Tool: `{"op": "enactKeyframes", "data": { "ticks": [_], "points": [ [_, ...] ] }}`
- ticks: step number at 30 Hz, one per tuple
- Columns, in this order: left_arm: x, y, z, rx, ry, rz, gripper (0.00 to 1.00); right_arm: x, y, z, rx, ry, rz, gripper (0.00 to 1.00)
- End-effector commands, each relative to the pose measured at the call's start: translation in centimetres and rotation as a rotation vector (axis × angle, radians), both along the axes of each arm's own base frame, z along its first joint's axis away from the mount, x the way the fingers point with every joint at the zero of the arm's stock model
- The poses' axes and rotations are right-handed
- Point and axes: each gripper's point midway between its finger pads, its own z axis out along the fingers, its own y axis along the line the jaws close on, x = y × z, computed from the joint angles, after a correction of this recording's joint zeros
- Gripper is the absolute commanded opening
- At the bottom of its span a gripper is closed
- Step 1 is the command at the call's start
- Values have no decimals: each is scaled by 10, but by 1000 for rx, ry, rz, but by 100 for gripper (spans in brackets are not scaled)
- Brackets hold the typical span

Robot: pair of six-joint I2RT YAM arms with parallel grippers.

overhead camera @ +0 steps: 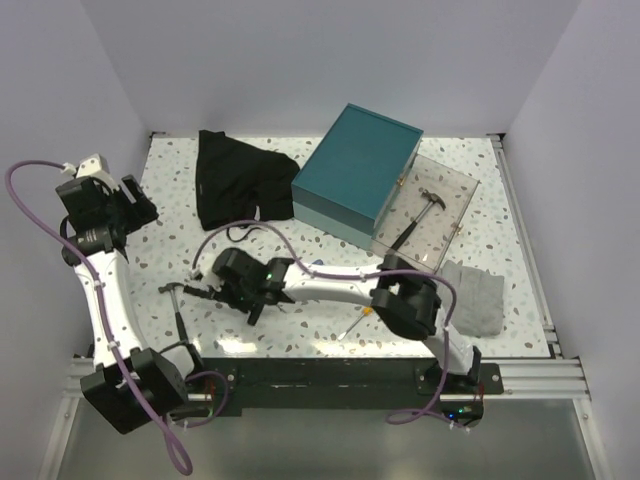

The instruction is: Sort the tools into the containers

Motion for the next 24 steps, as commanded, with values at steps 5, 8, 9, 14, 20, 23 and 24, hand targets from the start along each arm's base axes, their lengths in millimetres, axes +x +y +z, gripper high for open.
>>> {"op": "enactKeyframes", "data": {
  "ticks": [5,8,9,14,20,23,24],
  "points": [
    [42,-16,30,-28,-128,-125,73,131,-96,264,540,32,-430,0],
    [50,-34,14,-40,-76,-173,73,188,-181,288,571,-60,-708,0],
    [52,-43,8,-48,-60,-196,73,200,-205,292,572,-91,-779,0],
    [43,-60,-37,-108,66,-242,73,254,-377,297,578,-196,-1326,0],
    [31,-53,-54,-102,189,-211,72,246,-481,219,472,-16,-1678,0],
    [21,-46,-60,-72,241,-179,72,235,-493,172,393,91,-1750,0],
    [15,-42,-63,-69,265,-149,73,233,-494,161,373,112,-1760,0]
  ]
}}
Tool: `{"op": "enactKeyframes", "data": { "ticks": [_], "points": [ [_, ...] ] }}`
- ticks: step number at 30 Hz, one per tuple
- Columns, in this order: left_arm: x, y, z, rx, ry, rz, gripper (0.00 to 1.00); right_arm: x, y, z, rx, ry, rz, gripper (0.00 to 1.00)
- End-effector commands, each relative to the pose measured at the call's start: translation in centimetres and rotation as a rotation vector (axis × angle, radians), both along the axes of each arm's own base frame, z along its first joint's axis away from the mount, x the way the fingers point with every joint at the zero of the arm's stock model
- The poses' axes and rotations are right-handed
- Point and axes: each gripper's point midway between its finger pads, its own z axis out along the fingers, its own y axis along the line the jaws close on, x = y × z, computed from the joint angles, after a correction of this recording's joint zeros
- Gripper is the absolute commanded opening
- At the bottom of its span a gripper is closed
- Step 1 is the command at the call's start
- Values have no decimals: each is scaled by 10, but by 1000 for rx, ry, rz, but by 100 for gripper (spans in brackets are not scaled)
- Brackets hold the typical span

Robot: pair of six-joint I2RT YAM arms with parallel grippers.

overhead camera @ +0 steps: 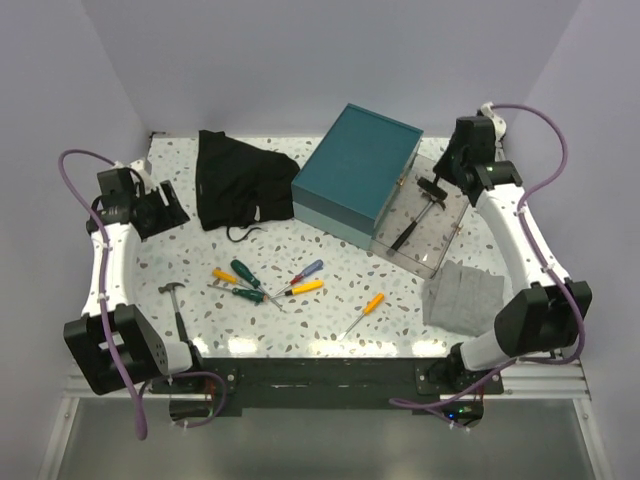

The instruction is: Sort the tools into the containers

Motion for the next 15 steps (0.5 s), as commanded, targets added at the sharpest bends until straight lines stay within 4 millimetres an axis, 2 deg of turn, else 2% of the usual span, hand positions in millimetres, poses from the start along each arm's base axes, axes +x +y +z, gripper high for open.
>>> {"op": "enactKeyframes", "data": {
  "ticks": [1,2,6,8,10,11,13,14,15],
  "points": [
    [-15,20,5,83,55,76,74,-22,-1,-64,89,190,-69,0],
    [-18,21,5,86,59,80,74,-26,-1,-81,91,231,-71,0],
    [-28,31,-2,96,100,96,74,-25,-5,-124,86,326,-90,0],
    [-32,31,-6,102,116,86,75,-17,-8,-144,68,348,-78,0],
    [-38,32,-10,106,125,92,76,-8,-12,-153,48,357,-78,0],
    [-40,33,-12,105,130,95,76,-6,-13,-166,38,386,-78,0],
    [-45,31,-15,103,133,97,76,3,-14,-170,22,389,-70,0],
    [-46,31,-16,102,132,96,76,4,-14,-183,17,420,-67,0],
    [-46,30,-16,100,130,94,76,6,-12,-185,19,425,-55,0]
  ]
}}
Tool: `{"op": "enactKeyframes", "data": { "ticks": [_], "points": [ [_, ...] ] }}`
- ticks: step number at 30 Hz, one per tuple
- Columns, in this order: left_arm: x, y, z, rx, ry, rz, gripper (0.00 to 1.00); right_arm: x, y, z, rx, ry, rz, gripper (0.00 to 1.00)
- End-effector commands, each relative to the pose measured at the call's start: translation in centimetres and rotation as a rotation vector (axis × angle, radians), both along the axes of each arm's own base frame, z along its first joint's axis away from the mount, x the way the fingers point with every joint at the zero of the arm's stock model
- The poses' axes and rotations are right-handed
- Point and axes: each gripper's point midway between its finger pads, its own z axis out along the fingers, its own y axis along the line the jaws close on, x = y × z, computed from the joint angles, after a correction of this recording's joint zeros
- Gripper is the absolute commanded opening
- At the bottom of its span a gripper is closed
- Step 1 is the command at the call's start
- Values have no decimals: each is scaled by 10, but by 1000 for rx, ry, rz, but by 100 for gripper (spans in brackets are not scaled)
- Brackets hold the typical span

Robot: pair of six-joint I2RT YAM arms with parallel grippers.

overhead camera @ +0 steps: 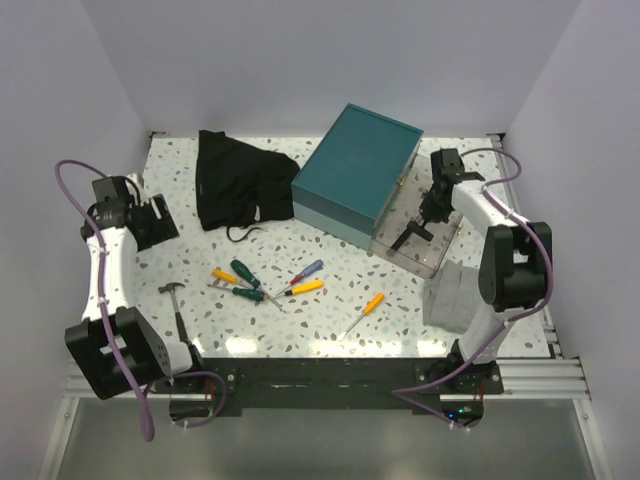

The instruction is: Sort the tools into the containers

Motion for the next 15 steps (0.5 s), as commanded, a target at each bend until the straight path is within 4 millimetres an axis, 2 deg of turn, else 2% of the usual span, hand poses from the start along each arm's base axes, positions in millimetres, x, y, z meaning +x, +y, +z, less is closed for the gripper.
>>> {"op": "enactKeyframes", "data": {
  "ticks": [1,3,7,9,10,12,15],
  "points": [
    [-12,1,3,22,-10,-5,76,30,0,5,-6,-55,20,0],
    [-13,1,3,29,-7,-9,76,29,2,-5,-1,-27,21,0],
    [-15,2,0,35,2,-9,76,15,3,-15,14,33,9,17],
    [-16,2,-2,33,11,-9,76,11,4,-6,23,21,10,23],
    [-18,1,-6,30,19,-10,76,10,4,-1,23,13,10,29],
    [-20,0,-12,21,36,-11,76,8,2,8,24,-2,-2,31],
    [-23,-2,-22,2,62,-10,75,8,6,35,50,-67,3,38]
  ]
}}
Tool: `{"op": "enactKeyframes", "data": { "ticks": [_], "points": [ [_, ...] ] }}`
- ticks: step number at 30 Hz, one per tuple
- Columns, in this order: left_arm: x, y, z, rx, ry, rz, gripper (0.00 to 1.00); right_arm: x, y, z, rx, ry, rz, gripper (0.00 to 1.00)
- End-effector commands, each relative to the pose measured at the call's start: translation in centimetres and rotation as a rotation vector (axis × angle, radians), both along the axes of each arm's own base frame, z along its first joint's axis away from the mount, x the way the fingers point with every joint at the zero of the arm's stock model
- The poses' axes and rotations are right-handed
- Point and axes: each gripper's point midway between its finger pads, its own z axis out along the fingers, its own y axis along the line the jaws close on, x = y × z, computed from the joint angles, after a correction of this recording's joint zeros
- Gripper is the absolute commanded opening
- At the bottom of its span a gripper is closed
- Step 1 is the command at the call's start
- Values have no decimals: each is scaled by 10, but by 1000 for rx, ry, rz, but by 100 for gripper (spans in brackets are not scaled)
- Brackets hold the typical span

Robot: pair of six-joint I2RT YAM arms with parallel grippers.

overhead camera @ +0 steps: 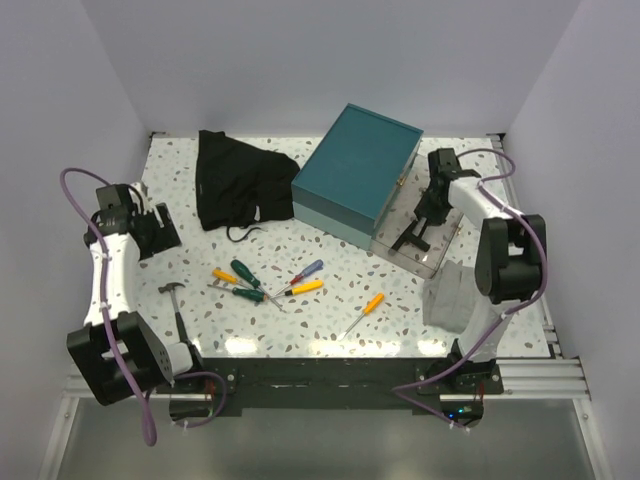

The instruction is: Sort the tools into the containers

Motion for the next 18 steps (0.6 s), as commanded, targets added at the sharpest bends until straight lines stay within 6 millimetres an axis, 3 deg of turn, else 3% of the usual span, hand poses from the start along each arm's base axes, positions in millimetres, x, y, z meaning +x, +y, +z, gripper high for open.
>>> {"op": "enactKeyframes", "data": {
  "ticks": [1,6,9,12,16,18],
  "points": [
    [-4,0,-10,-7,25,-13,75,6,5,71,44,-169,-10,39],
    [-1,3,-18,-15,110,-61,74,17,16,124,96,-342,59,39],
    [-1,21,-20,38,221,-64,68,10,18,142,94,-397,100,43],
    [-9,25,-26,44,317,-119,63,-2,18,145,92,-414,120,48],
    [-3,25,-27,31,351,-169,61,-10,24,146,104,-450,191,66],
    [-5,28,-32,32,386,-167,58,-11,28,153,118,-480,206,69]
  ]
}}
